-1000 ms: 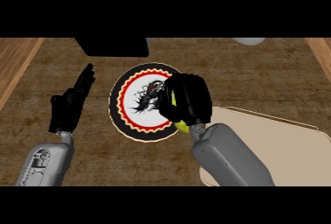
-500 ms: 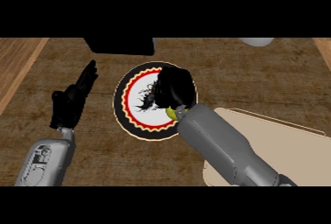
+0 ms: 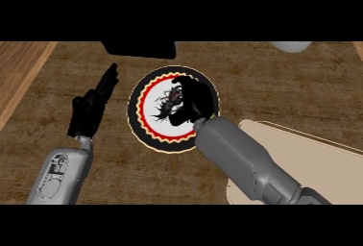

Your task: Pick the pear from the tray and place it in the plate

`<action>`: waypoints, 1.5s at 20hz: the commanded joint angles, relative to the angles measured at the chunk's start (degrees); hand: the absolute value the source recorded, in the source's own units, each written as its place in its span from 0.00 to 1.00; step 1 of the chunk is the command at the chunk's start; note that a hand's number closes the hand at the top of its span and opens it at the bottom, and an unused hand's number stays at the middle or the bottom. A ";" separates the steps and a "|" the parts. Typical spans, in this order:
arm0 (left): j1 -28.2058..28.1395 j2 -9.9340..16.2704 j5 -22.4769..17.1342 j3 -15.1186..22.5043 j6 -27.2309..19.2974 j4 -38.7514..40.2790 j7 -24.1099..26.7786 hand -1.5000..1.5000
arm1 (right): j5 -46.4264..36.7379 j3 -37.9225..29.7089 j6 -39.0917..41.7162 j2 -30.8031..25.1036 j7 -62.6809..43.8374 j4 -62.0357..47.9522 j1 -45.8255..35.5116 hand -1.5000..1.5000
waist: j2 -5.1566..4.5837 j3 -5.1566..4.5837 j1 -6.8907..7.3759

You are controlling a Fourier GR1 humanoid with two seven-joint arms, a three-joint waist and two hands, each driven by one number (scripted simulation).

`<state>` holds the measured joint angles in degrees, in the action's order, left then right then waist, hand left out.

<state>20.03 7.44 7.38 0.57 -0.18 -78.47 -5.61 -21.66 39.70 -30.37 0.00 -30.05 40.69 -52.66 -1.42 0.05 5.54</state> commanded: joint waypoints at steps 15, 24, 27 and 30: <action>-5.04 1.98 -1.07 -3.05 -0.20 -3.76 -1.14 0.50 | 18.12 -16.23 -19.07 -2.14 22.47 9.15 9.16 0.00 | 1.42 -0.01 -5.15; -2.98 2.98 -1.90 -4.86 1.12 -2.18 -1.53 0.50 | 20.17 -18.27 -6.64 -14.37 26.04 30.29 29.19 0.00 | 1.56 -0.05 -5.97; -3.70 1.52 -1.06 -3.38 -0.02 -5.92 -4.25 0.50 | 22.65 -24.08 -1.08 -17.46 30.97 26.08 28.66 0.00 | 1.46 -0.03 -5.56; -8.19 0.83 1.10 -2.16 -1.18 -7.17 -2.15 0.50 | 24.50 -25.51 2.77 -20.07 32.92 33.07 36.23 0.00 | 1.53 -0.04 -5.77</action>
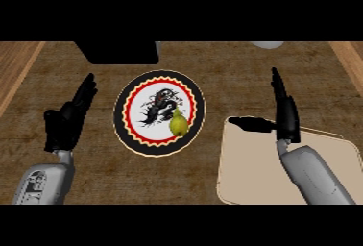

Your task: Pick the pear from the tray and place it in the plate

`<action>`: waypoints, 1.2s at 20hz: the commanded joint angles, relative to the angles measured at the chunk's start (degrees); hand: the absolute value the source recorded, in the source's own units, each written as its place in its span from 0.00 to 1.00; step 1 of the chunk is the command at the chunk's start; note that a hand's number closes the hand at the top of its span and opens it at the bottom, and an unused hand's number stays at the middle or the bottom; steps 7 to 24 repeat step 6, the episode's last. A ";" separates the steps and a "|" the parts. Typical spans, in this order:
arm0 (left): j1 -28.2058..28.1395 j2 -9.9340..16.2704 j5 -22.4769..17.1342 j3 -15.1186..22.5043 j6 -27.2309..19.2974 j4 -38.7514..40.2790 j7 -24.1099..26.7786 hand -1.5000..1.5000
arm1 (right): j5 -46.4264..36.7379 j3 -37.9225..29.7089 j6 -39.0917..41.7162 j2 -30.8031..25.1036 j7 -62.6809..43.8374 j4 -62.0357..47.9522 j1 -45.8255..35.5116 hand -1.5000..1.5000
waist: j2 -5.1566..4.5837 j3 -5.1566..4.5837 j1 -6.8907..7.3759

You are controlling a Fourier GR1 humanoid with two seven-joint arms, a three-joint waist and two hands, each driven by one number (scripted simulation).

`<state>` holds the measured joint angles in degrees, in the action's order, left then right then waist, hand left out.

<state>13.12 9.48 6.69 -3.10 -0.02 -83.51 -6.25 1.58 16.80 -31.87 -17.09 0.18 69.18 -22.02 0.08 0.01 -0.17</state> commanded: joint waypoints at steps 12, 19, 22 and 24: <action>-1.19 -0.02 -0.09 -0.32 1.47 -1.59 -0.70 0.50 | 2.29 -9.58 10.05 -1.87 10.17 -2.76 6.56 0.00 | -0.07 0.00 0.14; -1.19 -0.02 -0.09 -0.32 1.47 -1.59 -0.70 0.50 | 2.29 -9.58 10.05 -1.87 10.17 -2.76 6.56 0.00 | -0.07 0.00 0.14; -1.19 -0.02 -0.09 -0.32 1.47 -1.59 -0.70 0.50 | 2.29 -9.58 10.05 -1.87 10.17 -2.76 6.56 0.00 | -0.07 0.00 0.14; -1.19 -0.02 -0.09 -0.32 1.47 -1.59 -0.70 0.50 | 2.29 -9.58 10.05 -1.87 10.17 -2.76 6.56 0.00 | -0.07 0.00 0.14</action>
